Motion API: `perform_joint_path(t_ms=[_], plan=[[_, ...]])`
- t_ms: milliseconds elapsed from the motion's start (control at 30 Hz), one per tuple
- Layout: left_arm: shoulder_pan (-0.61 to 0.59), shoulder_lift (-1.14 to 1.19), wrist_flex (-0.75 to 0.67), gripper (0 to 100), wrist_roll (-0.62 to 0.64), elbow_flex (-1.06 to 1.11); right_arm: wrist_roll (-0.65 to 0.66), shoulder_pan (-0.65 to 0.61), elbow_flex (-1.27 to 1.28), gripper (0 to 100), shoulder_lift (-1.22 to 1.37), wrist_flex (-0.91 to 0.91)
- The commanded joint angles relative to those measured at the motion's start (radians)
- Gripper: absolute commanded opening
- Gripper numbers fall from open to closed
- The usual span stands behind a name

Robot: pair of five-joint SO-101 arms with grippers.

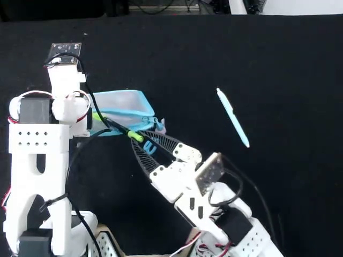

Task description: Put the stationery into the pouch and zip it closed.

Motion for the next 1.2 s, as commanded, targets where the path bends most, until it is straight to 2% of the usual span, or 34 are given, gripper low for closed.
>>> perform_joint_path(t_ms=[0,200,567,800,1033,1167], plan=[[0.002,0.014,-0.015,3,0.012,0.004,0.0,0.012,-0.124,1.1,0.114,0.006],[0.002,0.014,-0.017,3,0.012,0.021,-0.003,0.012,-0.205,1.1,0.34,0.002],[0.002,0.014,-0.017,3,0.012,0.024,-0.003,0.015,-0.271,1.2,0.541,0.009],[0.002,0.014,-0.017,3,0.012,0.024,-0.002,0.017,-0.277,1.2,0.564,0.021],[0.002,0.014,-0.017,3,0.012,0.025,-0.006,0.017,-0.392,1.2,0.568,0.212],[0.002,0.014,-0.017,3,0.012,0.025,-0.003,0.017,-0.401,1.2,0.568,0.222]])
